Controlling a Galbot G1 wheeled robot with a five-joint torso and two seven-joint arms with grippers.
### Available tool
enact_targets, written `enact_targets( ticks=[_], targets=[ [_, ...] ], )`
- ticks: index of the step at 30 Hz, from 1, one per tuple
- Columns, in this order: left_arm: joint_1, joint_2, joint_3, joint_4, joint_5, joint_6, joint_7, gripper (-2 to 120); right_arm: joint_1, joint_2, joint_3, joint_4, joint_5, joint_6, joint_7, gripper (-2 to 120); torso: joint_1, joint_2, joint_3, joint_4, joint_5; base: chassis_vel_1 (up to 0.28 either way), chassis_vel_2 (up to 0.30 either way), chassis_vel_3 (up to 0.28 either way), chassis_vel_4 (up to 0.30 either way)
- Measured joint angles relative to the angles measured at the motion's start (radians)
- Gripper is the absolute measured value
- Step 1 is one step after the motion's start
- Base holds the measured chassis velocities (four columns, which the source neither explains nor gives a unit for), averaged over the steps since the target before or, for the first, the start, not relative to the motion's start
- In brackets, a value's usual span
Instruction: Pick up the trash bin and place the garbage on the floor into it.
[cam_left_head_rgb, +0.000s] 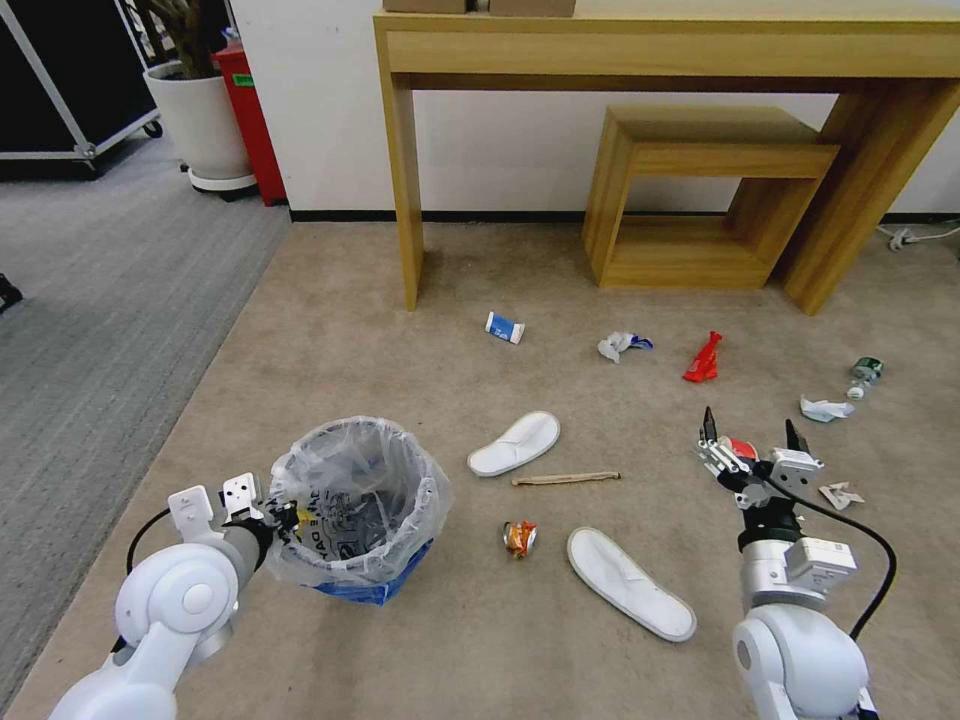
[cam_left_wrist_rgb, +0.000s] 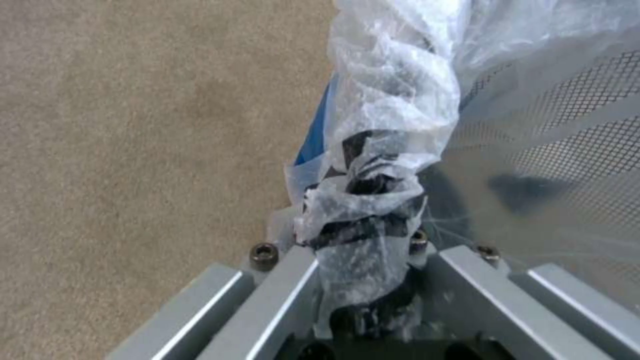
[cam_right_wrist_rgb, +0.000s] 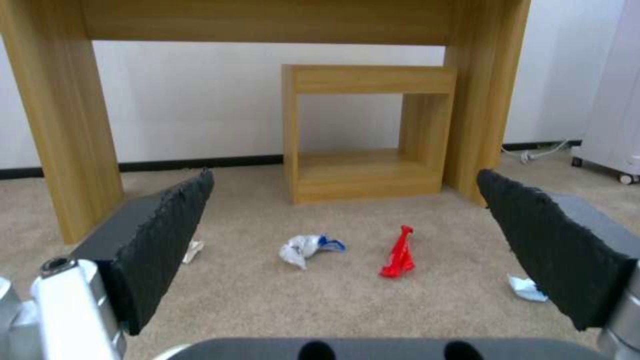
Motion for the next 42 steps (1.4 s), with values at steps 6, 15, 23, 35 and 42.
enact_targets(
  ticks=[6, 15, 23, 35, 42],
  targets=[
    [-0.013, 0.001, -0.002, 0.015, -0.003, -0.001, 0.0, 0, 0.002, 0.0, -0.001, -0.004, -0.002, 0.001, -0.002, 100, 0.0, 0.0, 0.0, 0.0, 0.0002, 0.0, 0.0, 0.0, 0.0],
    [-0.036, -0.003, 0.003, 0.042, -0.004, -0.001, 0.0, 0, 0.008, -0.004, 0.006, -0.003, -0.003, -0.009, -0.004, 100, 0.0, 0.0, 0.0, -0.0001, 0.0001, 0.0, 0.0, 0.0, 0.0],
    [-0.043, -0.003, 0.005, 0.049, -0.004, -0.003, 0.0, 0, 0.007, -0.001, 0.006, -0.008, -0.013, -0.012, -0.01, 100, 0.0, 0.0, 0.0, -0.0001, 0.0002, 0.0, 0.0, 0.0, 0.0],
    [-0.041, -0.006, 0.006, 0.052, 0.001, -0.007, 0.0, 0, 0.01, 0.0, -0.003, -0.013, -0.016, -0.015, -0.005, 100, 0.0, 0.0, 0.0, -0.0001, 0.0002, -0.042, 0.051, 0.048, -0.042],
    [-0.038, -0.005, 0.007, 0.052, 0.004, -0.009, 0.001, 0, 0.007, -0.014, -0.009, 0.003, 0.018, -0.086, 0.003, 100, 0.0, 0.0, 0.0, 0.0, 0.0001, -0.019, 0.027, 0.02, -0.021]
  ],
)
